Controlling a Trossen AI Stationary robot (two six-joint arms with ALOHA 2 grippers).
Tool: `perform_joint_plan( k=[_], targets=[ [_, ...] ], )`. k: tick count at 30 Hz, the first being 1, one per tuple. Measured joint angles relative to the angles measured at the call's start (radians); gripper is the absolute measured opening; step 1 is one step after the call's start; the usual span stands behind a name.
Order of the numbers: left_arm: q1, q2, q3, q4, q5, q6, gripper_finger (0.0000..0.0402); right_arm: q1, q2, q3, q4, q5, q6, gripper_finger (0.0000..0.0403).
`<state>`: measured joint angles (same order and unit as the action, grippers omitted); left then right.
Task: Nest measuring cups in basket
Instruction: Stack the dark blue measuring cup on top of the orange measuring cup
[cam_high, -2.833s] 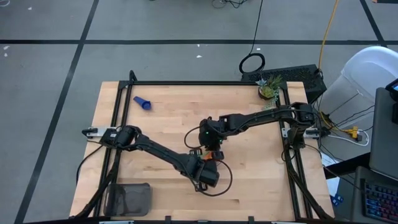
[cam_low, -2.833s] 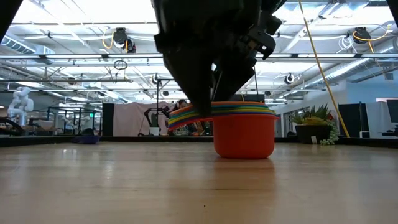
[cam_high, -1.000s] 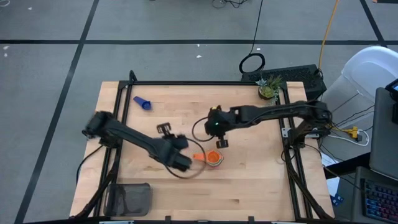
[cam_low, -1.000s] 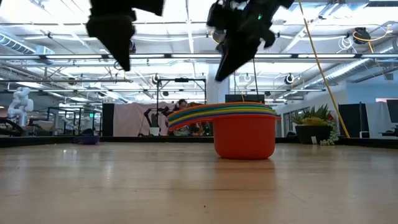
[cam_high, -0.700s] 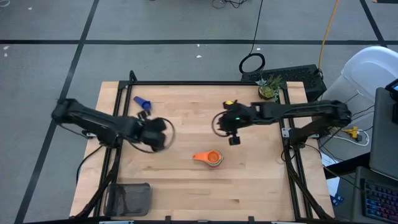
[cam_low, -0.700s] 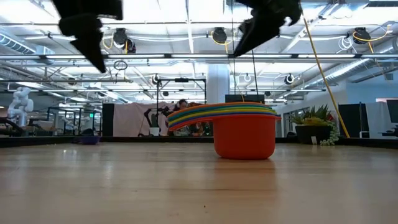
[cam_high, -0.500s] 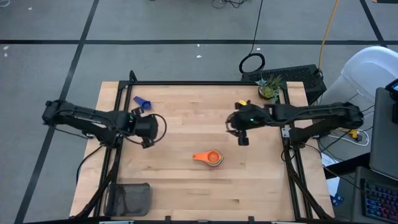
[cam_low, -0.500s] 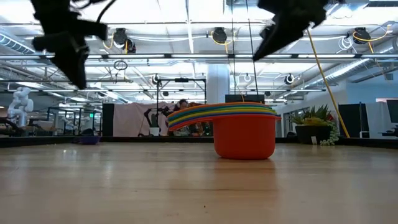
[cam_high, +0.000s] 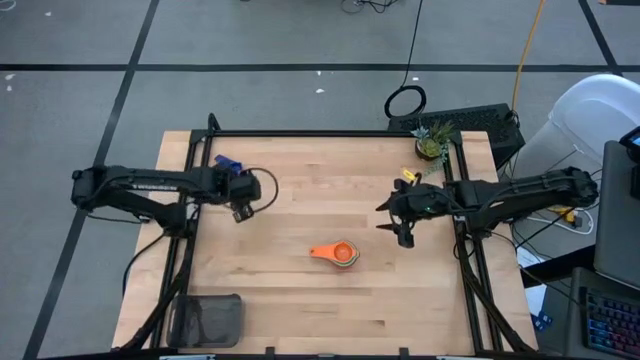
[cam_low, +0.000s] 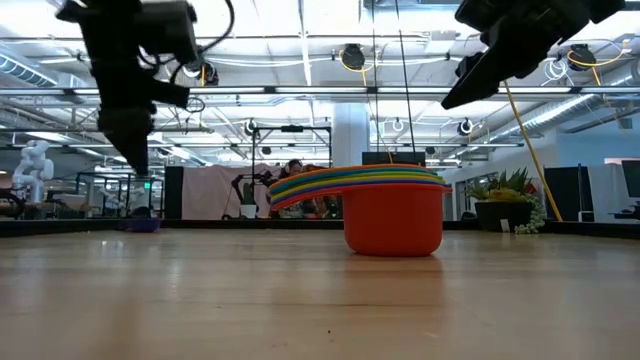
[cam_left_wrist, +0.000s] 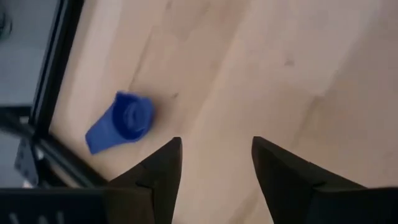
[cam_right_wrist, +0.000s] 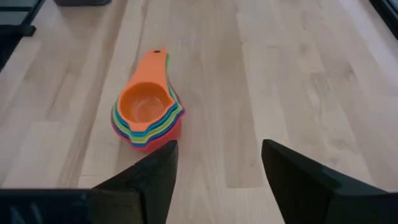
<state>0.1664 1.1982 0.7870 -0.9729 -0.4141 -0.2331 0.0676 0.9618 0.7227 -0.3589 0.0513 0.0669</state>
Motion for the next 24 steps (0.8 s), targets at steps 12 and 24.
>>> perform_joint_plan(
  k=[12,24],
  targets=[
    [0.237,0.22,0.002,0.031,0.094,0.106,0.0198,0.007,-0.002,0.0,-0.007,0.0,-0.043,0.0222],
    [0.251,0.222,0.001,0.062,-0.016,0.285,0.0198,0.014,-0.001,0.0,-0.035,-0.002,-0.003,0.0222]
  ],
)
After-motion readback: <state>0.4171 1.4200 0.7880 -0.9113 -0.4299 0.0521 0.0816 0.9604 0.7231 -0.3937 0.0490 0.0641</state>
